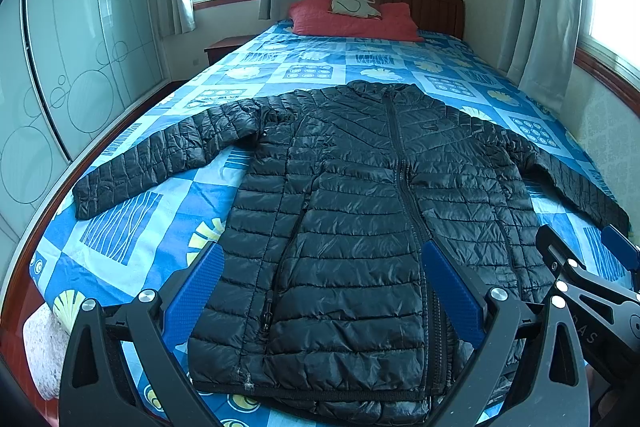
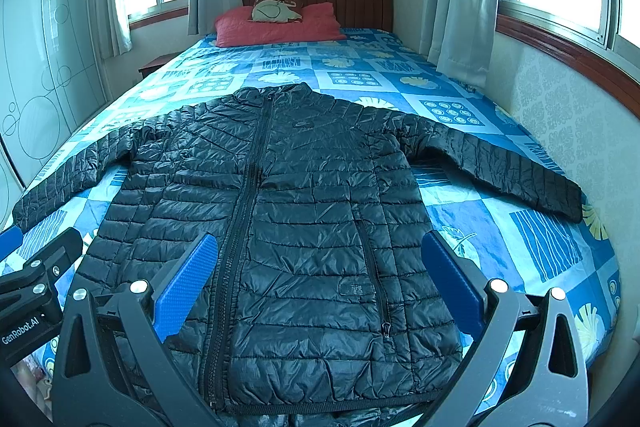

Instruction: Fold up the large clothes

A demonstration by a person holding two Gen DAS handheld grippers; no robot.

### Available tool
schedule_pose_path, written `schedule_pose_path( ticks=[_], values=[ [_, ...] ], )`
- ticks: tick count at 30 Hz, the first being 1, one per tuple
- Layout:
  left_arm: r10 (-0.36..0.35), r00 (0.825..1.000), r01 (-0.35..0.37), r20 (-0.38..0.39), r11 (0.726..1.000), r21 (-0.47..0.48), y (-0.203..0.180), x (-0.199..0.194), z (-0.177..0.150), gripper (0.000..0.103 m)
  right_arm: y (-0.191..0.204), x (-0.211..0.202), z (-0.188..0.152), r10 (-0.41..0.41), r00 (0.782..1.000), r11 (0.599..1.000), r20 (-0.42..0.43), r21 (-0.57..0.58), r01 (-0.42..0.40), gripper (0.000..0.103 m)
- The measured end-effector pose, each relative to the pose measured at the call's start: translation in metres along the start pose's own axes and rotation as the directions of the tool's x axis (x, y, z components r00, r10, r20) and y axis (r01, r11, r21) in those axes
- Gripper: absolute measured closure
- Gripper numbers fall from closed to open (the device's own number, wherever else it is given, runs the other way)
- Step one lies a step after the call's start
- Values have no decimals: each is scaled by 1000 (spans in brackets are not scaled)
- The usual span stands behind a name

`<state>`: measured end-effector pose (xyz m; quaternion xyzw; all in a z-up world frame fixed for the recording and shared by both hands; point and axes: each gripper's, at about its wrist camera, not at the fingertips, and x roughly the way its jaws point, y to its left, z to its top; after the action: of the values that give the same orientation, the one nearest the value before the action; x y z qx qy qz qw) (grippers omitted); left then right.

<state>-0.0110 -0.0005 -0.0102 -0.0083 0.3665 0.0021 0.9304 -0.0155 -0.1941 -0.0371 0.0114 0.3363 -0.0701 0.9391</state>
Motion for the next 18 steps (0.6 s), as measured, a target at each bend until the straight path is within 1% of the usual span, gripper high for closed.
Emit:
schedule_pose_path(
  ticks=[18],
  values=[
    [0,1000,0,-7,1000,0,0,1,1,5,1,0,-1,-1,1000,1000,-1,0,1,2]
  ],
)
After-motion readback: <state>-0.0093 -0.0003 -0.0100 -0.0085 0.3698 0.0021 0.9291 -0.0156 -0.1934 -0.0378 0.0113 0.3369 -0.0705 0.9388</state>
